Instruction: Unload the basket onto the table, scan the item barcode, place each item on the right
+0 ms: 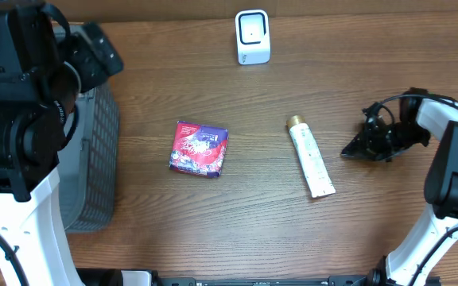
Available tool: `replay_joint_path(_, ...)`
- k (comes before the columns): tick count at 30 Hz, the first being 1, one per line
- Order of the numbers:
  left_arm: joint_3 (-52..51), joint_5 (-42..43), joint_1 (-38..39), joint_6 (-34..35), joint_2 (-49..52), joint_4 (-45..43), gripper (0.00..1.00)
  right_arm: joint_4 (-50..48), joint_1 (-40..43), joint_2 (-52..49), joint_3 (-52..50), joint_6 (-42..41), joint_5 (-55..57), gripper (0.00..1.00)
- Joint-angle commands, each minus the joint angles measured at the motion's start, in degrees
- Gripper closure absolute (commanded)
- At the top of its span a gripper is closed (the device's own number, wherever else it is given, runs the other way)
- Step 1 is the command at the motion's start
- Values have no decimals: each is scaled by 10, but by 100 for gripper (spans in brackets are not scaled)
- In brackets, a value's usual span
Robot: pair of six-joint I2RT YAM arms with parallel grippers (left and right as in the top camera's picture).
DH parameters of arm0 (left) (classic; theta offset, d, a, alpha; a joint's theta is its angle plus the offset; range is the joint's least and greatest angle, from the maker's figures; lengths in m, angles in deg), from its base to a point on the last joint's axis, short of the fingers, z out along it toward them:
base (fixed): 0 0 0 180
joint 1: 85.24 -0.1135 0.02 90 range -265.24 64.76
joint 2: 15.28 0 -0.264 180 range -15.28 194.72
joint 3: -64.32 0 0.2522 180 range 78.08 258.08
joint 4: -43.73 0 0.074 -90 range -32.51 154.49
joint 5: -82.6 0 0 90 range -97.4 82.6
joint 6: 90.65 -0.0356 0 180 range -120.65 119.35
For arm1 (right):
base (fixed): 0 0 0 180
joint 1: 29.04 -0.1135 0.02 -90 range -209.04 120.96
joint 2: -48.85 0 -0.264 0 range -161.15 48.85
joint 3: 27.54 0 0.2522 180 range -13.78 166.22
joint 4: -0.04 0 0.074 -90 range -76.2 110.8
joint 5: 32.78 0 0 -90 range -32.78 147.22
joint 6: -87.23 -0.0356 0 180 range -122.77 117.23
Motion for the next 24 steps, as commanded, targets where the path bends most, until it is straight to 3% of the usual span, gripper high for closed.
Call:
replay_joint_path(1, -7, 241, 13, -25, 28, -27, 0, 0, 26, 28, -2, 1, -21, 96)
replay_joint_path(3, -16, 297, 39, -28, 56, -37, 0, 0, 36, 29, -2, 0, -23, 96)
replay_joint_path(8, -18, 347, 113, -29, 163, -28, 0, 0, 43, 29, -2, 0, -23, 96)
replay_joint_path(11, -18, 391, 155, -64, 232, -23, 0, 1, 43, 29, -2, 0, -23, 96)
replay_joint_path(12, -18, 394, 165, -62, 248, -19, 15, 2, 43, 29, -2, 0, -23, 96)
replay_joint_path(13, -18, 396, 175, -62, 264, -13, 42, 3, 43, 29, -2, 0, -23, 96)
replay_joint_path(14, -18, 393, 186, -61, 280, -6, 96, 3, 43, 29, -2, 0, -23, 96)
replay_joint_path(19, -18, 386, 242, -51, 322, -20, 96, 2, 43, 29, -3, 0, -23, 96)
replay_joint_path(24, -35, 374, 302, -6, 355, -111, 96, -2, 43, 29, -5, 0, -23, 96)
